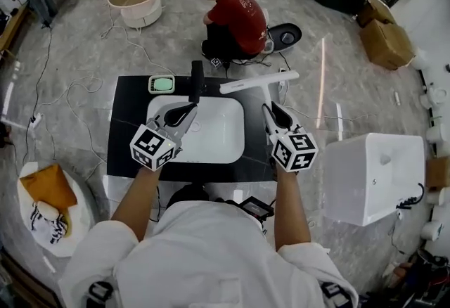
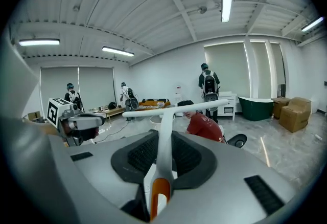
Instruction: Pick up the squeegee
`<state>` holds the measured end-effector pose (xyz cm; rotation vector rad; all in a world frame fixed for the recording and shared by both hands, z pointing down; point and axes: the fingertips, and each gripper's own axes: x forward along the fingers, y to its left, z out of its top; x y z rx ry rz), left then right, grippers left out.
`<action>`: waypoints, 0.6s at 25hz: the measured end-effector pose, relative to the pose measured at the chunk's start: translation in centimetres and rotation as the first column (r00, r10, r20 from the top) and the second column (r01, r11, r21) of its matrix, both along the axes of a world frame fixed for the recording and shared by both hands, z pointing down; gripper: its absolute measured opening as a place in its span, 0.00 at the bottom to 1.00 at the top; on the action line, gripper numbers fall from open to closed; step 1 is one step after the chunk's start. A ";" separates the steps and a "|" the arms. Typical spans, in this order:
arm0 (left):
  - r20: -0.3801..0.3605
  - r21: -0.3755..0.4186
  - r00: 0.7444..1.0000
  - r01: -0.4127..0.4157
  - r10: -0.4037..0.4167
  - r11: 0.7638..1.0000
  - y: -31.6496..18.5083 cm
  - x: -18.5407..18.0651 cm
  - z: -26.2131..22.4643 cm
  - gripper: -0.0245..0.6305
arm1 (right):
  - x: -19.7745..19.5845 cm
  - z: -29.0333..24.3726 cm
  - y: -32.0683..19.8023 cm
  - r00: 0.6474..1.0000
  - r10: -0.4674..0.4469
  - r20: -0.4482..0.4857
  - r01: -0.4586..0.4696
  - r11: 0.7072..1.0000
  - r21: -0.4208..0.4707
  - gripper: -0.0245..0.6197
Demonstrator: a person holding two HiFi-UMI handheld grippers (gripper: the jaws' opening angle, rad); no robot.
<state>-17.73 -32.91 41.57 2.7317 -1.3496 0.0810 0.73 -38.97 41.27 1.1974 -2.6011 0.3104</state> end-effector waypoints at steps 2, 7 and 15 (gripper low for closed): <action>-0.005 0.021 1.000 0.009 -0.009 1.000 0.6 0.1 -1.1 0.06 | 0.2 -1.2 0.9 1.000 -0.018 0.017 0.018 1.000 0.023 0.17; -0.007 0.035 0.999 0.048 -0.048 0.998 3.8 0.8 -2.8 0.06 | 1.3 -2.9 4.4 0.995 -0.078 0.062 0.074 0.996 0.058 0.17; 0.018 0.081 0.998 0.062 -0.064 0.995 9.6 4.9 -5.8 0.06 | 5.7 -7.1 11.0 0.985 -0.134 0.112 0.117 0.983 0.140 0.17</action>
